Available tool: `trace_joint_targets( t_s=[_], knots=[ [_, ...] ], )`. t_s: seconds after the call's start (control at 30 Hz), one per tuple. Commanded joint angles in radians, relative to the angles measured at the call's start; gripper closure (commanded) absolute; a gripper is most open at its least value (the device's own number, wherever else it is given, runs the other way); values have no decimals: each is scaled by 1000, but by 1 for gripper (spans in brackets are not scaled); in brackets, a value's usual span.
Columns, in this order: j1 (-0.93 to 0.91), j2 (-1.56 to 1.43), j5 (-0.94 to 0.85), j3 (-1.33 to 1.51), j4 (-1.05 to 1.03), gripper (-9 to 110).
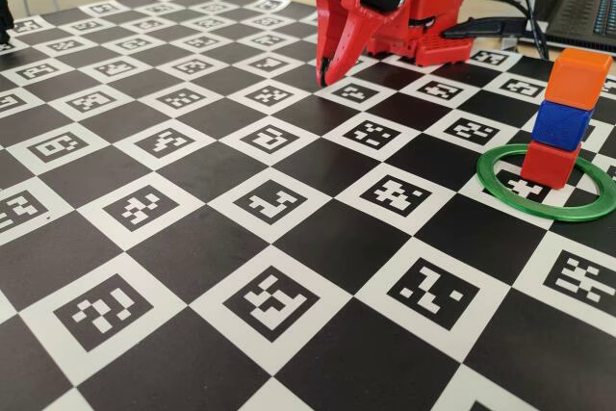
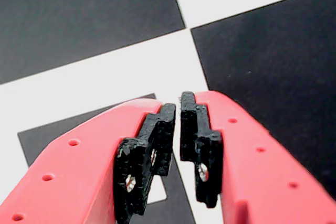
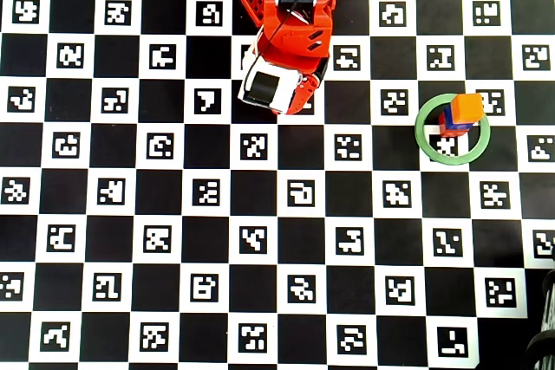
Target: Grab the red cube then put it in the green circle then put the blue cube on top and finally the orange cube on top
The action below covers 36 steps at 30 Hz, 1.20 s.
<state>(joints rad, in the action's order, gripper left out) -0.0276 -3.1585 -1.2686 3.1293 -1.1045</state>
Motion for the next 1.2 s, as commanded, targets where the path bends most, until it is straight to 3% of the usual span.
trace_joint_targets(
  t_s=[0.0,0.3,0.5,1.17],
  knots=[
    [11,-80,-2,38,-61,108],
    [28,-201,3,38,-233,108],
    [35,-201,-80,40,-244,108],
    [34,-201,-81,40,-244,108]
  ],
)
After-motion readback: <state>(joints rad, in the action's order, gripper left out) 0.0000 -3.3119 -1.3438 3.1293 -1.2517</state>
